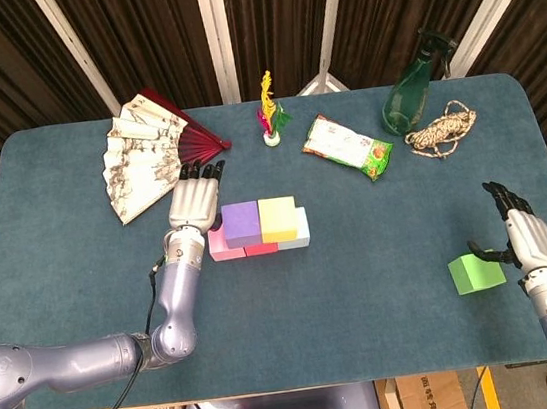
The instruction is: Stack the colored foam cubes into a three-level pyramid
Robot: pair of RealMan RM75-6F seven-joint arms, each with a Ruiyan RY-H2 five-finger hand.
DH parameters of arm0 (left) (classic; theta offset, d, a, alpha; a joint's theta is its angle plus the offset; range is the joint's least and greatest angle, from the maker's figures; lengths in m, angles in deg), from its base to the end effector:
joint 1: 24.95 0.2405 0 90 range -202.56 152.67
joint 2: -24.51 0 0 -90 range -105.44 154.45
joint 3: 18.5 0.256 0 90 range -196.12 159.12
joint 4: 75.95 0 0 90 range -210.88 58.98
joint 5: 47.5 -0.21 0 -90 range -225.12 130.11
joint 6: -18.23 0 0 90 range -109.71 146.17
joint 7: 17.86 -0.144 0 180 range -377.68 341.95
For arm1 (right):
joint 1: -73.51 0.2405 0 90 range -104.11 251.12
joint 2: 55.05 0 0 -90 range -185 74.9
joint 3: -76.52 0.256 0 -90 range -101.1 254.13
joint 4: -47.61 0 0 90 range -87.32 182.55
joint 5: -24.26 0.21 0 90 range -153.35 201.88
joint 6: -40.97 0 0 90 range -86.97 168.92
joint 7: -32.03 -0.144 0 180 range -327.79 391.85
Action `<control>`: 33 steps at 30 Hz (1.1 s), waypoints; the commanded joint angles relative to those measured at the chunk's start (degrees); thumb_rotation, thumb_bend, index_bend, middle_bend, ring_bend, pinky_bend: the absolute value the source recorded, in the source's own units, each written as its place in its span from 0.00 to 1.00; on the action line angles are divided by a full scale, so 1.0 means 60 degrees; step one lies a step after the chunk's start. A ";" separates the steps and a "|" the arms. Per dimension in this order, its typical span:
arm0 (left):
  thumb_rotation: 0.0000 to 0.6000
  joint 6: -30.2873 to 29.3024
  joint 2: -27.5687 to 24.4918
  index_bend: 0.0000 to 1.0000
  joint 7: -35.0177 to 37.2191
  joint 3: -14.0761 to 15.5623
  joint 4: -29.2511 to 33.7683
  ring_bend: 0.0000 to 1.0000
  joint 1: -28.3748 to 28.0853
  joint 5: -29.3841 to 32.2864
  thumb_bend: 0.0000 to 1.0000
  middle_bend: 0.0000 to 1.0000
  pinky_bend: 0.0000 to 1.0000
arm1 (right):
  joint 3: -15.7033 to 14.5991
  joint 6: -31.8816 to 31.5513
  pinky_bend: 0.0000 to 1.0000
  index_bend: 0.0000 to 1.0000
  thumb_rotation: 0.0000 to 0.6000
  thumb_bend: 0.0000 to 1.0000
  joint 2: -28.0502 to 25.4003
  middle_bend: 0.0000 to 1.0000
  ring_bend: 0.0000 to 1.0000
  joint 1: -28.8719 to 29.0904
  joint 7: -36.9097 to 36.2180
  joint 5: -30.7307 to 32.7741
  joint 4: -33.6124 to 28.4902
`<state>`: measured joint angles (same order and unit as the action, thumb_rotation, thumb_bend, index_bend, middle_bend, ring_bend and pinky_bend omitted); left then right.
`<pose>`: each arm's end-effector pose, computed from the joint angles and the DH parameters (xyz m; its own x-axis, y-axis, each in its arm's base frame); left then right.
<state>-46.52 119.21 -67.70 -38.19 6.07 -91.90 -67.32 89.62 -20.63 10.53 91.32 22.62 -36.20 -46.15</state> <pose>-0.0385 0.4133 -0.0149 0.5301 0.2103 0.8214 0.8478 -0.1475 -0.5094 -0.3060 -0.2782 0.1372 0.0186 -0.1289 0.9915 -0.9776 0.2058 0.0451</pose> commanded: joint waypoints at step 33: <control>1.00 -0.1134 -0.1948 0.00 0.1231 0.0176 0.2743 0.00 0.1555 -0.1449 0.20 0.11 0.03 | -0.0086 0.0053 0.00 0.00 1.00 0.32 -0.0096 0.00 0.00 0.0000 0.0118 -0.0076 -0.0126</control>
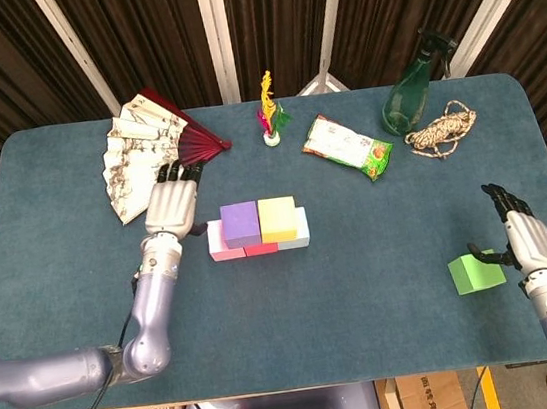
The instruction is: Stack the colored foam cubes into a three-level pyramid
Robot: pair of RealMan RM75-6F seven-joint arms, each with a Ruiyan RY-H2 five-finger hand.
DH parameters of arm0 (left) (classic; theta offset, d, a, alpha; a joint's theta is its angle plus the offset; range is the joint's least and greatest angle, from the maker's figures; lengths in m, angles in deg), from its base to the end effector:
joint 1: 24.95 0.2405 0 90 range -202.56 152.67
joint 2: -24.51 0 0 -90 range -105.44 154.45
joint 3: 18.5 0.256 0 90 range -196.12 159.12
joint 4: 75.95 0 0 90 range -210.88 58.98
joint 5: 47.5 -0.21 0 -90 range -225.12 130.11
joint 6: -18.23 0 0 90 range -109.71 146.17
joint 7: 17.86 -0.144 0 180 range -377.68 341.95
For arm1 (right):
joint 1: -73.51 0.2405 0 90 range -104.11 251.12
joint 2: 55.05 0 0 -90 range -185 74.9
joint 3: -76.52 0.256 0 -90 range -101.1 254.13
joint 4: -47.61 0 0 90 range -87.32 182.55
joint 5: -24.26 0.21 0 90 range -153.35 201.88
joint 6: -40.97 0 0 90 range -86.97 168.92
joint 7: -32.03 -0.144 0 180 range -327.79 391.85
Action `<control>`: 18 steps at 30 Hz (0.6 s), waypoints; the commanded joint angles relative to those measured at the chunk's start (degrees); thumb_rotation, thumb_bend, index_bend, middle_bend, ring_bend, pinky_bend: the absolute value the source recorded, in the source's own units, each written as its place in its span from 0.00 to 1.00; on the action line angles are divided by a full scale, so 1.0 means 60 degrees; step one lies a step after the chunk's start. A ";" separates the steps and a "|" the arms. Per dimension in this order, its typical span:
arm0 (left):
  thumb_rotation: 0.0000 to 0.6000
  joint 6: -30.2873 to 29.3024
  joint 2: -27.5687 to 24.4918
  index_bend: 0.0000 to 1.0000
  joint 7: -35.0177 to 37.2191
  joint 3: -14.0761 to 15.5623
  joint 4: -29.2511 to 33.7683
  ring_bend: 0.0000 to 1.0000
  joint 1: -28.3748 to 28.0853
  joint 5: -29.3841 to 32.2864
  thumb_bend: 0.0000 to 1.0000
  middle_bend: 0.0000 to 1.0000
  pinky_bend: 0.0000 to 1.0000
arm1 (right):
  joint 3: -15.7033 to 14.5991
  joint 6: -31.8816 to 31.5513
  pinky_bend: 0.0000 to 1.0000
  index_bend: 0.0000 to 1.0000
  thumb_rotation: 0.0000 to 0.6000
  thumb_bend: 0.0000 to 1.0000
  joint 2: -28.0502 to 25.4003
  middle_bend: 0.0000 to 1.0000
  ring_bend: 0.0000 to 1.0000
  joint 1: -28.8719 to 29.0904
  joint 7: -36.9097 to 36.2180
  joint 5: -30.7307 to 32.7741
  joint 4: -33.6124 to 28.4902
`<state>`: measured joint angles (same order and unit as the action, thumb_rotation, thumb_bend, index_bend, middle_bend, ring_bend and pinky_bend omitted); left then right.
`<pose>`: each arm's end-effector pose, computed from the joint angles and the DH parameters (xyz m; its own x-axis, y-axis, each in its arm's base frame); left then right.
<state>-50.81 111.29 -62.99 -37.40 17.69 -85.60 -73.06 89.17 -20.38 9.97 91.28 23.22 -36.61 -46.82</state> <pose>-0.0592 0.3948 0.0257 0.4716 0.1678 0.8657 0.8809 -0.1350 -0.4537 -0.3048 -0.2759 0.1371 0.0318 -0.1451 0.9889 -0.9780 0.1997 0.0607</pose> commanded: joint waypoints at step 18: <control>1.00 -0.3037 -0.2915 0.00 0.2241 0.2139 0.4106 0.00 0.3805 -0.4307 0.18 0.05 0.00 | -0.0126 0.0031 0.00 0.00 1.00 0.32 -0.0205 0.00 0.00 0.0124 0.0529 -0.0133 -0.0500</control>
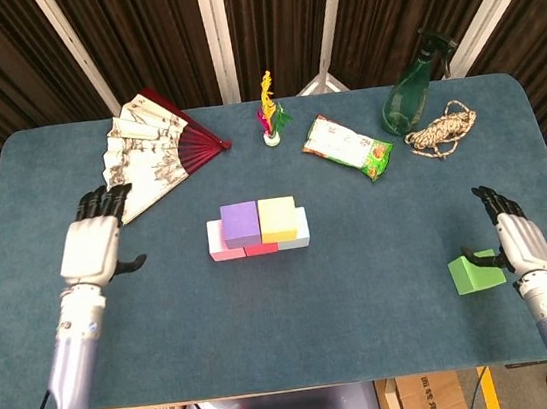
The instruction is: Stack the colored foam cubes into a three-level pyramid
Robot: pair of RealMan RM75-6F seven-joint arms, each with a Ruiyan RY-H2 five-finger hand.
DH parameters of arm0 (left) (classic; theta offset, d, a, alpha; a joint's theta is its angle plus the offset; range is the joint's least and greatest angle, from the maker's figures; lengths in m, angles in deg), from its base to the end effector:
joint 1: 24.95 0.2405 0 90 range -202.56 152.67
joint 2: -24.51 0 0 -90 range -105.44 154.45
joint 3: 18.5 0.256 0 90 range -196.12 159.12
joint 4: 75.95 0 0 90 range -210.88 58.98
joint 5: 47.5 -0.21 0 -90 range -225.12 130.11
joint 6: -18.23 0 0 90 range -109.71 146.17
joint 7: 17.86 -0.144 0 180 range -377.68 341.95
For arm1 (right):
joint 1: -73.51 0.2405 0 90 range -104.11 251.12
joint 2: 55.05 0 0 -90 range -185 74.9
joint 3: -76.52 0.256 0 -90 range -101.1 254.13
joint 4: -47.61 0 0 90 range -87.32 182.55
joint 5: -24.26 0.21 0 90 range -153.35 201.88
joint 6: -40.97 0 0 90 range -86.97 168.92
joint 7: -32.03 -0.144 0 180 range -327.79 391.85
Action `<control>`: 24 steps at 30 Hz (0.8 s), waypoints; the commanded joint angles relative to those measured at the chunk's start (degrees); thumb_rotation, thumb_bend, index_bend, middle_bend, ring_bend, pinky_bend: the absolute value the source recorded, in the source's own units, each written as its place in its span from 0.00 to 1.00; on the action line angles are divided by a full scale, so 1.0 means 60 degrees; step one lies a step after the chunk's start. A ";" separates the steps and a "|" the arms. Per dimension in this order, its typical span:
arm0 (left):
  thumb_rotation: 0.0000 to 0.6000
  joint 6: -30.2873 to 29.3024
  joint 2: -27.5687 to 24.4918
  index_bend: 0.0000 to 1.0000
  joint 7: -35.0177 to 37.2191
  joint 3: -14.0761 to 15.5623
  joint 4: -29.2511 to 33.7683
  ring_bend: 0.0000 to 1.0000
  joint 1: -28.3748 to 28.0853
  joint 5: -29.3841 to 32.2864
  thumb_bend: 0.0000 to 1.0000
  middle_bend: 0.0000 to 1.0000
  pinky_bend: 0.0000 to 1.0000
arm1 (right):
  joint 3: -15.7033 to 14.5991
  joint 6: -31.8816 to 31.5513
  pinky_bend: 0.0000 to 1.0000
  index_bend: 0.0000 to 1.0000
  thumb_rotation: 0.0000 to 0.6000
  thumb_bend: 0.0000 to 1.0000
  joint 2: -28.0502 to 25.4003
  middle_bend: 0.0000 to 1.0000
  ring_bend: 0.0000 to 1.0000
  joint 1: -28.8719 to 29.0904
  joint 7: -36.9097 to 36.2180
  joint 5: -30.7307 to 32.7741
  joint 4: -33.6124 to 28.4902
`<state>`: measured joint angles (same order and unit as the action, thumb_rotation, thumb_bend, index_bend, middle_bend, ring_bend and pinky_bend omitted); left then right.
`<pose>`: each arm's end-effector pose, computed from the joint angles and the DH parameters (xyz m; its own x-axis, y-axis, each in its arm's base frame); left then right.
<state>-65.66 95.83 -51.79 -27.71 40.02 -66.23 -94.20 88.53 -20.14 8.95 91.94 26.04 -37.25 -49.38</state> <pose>-0.1354 0.3080 0.1053 0.3903 0.0544 0.9191 0.9196 -0.0706 -0.3864 -0.2934 -0.2745 0.1343 0.0669 -0.1808 0.9812 -0.9815 0.1651 0.0973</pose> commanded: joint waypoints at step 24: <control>1.00 -0.0899 -0.1199 0.00 0.1682 0.0803 0.0673 0.00 0.2334 -0.2710 0.17 0.04 0.00 | -0.0625 0.0505 0.00 0.00 1.00 0.31 -0.0891 0.00 0.00 0.0341 0.2286 0.2016 -0.1631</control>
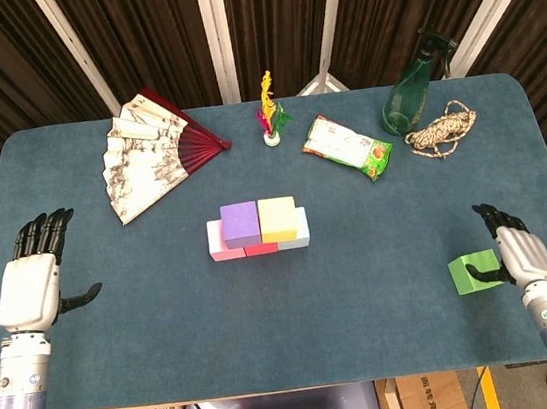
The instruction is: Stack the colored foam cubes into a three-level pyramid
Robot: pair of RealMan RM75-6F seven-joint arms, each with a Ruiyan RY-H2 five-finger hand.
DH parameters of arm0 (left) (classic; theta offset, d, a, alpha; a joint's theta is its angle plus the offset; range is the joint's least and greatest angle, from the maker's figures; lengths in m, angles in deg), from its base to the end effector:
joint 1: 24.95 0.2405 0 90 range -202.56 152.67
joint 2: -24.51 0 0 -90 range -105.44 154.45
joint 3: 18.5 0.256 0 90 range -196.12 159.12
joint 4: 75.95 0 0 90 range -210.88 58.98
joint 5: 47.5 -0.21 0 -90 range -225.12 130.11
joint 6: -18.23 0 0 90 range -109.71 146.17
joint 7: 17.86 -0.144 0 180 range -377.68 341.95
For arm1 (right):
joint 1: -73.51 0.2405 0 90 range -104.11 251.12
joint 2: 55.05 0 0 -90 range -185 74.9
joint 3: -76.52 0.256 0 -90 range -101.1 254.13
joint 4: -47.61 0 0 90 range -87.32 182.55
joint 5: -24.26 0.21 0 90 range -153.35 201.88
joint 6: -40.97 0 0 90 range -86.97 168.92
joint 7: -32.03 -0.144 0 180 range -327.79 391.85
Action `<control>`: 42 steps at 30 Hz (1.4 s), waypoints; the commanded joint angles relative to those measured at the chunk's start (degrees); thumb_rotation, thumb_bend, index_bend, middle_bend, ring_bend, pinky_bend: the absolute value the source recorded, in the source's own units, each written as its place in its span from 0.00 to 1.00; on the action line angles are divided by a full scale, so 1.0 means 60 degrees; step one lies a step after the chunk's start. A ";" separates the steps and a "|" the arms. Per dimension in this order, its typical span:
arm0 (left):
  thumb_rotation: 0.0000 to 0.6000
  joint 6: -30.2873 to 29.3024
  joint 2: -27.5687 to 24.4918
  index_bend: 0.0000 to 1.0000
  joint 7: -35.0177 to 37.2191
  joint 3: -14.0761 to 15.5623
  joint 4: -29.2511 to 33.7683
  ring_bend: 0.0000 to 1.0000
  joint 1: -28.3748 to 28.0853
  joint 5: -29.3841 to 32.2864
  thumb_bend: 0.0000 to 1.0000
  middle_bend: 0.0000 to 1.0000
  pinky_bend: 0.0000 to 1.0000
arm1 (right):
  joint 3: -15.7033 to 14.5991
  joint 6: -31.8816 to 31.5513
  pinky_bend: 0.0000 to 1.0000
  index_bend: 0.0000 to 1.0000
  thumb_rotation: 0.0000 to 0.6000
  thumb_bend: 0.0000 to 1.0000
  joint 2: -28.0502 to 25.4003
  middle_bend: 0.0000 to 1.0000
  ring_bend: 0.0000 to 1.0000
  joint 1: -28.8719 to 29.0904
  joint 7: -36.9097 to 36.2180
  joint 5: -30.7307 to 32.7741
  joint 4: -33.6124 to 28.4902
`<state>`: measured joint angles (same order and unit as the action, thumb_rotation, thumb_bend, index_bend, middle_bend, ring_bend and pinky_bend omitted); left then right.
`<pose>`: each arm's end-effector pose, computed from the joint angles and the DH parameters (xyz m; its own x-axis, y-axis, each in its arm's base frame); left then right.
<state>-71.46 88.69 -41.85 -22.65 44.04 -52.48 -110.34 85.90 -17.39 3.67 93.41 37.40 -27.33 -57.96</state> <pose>-0.1788 0.2549 0.1459 0.3185 -0.0315 0.9474 0.9471 -0.0313 -0.3194 -0.2891 -0.2567 0.1359 0.1362 -0.3113 0.9405 -0.9457 0.2419 0.2170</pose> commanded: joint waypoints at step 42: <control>1.00 0.0844 0.0144 0.00 -0.0055 -0.0759 -0.0190 0.00 0.0601 -0.0076 0.17 0.04 0.00 | -0.0497 -0.0913 0.00 0.00 1.00 0.31 0.1557 0.00 0.00 0.1201 0.3443 0.4234 0.0432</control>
<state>-66.43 89.55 -42.19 -27.18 42.90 -48.90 -110.79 82.94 -22.16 13.19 99.99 56.31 -4.63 -55.04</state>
